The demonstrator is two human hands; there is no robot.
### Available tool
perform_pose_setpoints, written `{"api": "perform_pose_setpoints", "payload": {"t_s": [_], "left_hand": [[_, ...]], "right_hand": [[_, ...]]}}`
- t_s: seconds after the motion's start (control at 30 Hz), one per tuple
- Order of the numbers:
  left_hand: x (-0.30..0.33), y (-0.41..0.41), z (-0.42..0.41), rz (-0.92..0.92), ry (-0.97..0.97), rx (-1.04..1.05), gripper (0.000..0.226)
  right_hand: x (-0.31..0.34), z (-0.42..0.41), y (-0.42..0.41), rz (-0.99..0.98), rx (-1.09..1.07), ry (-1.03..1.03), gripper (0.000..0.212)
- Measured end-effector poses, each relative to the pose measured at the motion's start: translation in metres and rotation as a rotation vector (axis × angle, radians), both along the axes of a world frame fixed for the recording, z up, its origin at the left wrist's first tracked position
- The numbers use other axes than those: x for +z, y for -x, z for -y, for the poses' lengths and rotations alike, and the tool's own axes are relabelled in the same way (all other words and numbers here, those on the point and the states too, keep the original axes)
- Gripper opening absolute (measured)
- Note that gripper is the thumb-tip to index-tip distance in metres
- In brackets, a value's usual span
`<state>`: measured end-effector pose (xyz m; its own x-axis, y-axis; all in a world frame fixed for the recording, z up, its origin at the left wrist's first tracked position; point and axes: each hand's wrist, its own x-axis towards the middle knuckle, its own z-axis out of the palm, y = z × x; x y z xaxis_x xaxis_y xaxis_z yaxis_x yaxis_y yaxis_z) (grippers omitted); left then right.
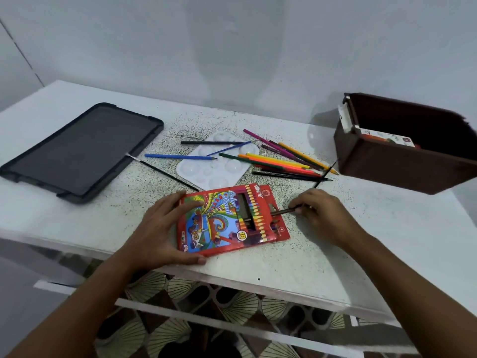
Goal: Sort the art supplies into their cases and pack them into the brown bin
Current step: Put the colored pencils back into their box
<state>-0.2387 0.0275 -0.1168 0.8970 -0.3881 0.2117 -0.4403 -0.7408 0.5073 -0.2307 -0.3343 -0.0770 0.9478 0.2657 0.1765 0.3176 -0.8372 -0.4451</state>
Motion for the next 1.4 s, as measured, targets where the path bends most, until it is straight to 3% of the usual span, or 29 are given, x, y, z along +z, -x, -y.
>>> {"api": "perform_pose_setpoints", "payload": {"t_s": [0.2,0.5,0.83,1.0,1.4], "left_hand": [[-0.002,0.001,-0.002,-0.014,0.001,0.004,0.104],[-0.003,0.0,-0.003,-0.026,0.004,-0.002,0.104],[0.001,0.002,-0.003,-0.038,0.081,-0.022,0.103],[0.003,0.002,-0.005,-0.096,0.119,-0.028,0.105],[0.004,0.002,-0.007,-0.101,0.097,-0.033,0.105]], "right_hand": [[-0.008,-0.03,0.006,-0.084,0.077,-0.081,0.027],[-0.009,-0.035,0.012,-0.168,-0.025,-0.182,0.031],[0.008,-0.045,-0.015,-0.192,-0.06,-0.22,0.02],[0.023,-0.087,-0.073,-0.06,-0.017,-0.017,0.025],[0.012,-0.187,-0.15,-0.04,0.056,0.33,0.03]]}}
